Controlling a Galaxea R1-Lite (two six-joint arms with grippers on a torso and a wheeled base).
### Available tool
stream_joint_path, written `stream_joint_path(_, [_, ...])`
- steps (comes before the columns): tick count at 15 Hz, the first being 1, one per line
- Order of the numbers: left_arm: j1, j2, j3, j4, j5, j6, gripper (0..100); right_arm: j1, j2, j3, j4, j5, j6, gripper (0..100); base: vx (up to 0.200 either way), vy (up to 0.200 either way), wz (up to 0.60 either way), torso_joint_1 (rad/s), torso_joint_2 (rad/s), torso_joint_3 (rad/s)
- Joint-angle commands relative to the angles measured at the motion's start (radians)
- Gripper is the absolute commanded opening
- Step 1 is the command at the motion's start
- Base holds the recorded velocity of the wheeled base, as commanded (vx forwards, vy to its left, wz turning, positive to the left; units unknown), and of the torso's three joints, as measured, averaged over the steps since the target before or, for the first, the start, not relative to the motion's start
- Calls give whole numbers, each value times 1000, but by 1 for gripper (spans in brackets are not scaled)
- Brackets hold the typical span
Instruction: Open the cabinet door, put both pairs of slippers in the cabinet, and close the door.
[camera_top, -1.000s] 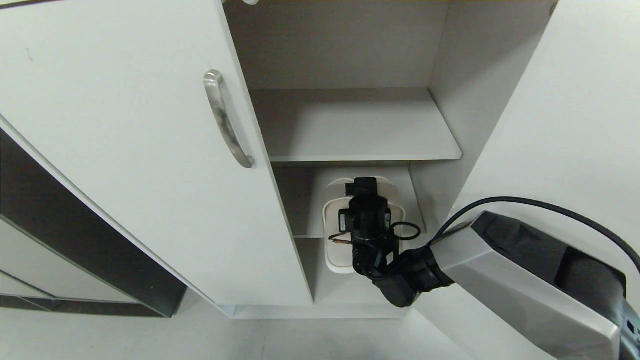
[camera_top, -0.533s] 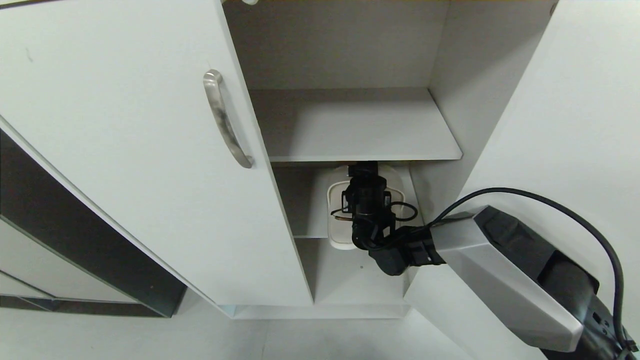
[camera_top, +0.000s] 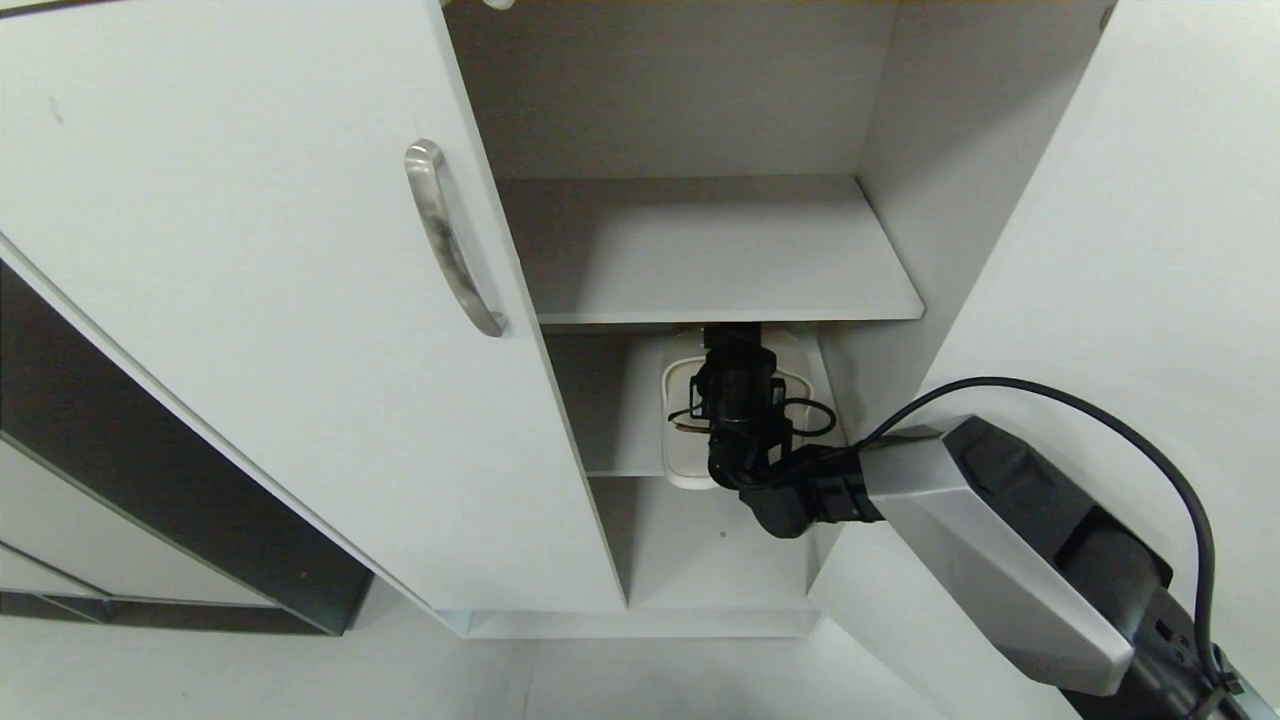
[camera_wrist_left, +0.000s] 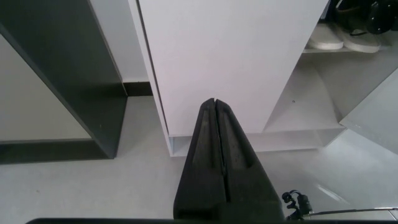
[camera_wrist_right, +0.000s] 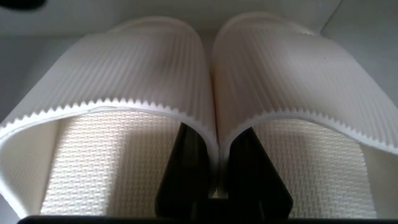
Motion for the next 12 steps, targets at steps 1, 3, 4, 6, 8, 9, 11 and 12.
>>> stream_joint_path(1, [0,0,0,0,0,0,0,1,11,0,-1,0,0,0,0,0,0,0,0,0])
stream_joint_path(3, [0,0,0,0,0,0,0,1,13,1,0,1,0,0,0,0,0,0,0,0])
stream_joint_path(4, [0,0,0,0,0,0,0,1,13,1,2,3,0,0,0,0,0,0,0,0])
stream_joint_path(6, [0,0,0,0,0,0,0,1,18,1,2,15,0,100,0,0,0,0,0,0])
stream_joint_path(8, [0,0,0,0,0,0,0,1,10,30,-6,12,0,100,0,0,0,0,0,0])
stream_joint_path(9, [0,0,0,0,0,0,0,5,-41,104,-24,12,0,100,0,0,0,0,0,0])
stream_joint_path(11, [0,0,0,0,0,0,0,25,-130,245,-75,9,0,100,0,0,0,0,0,0])
stream_joint_path(12, [0,0,0,0,0,0,0,35,-157,290,-93,6,0,100,0,0,0,0,0,0])
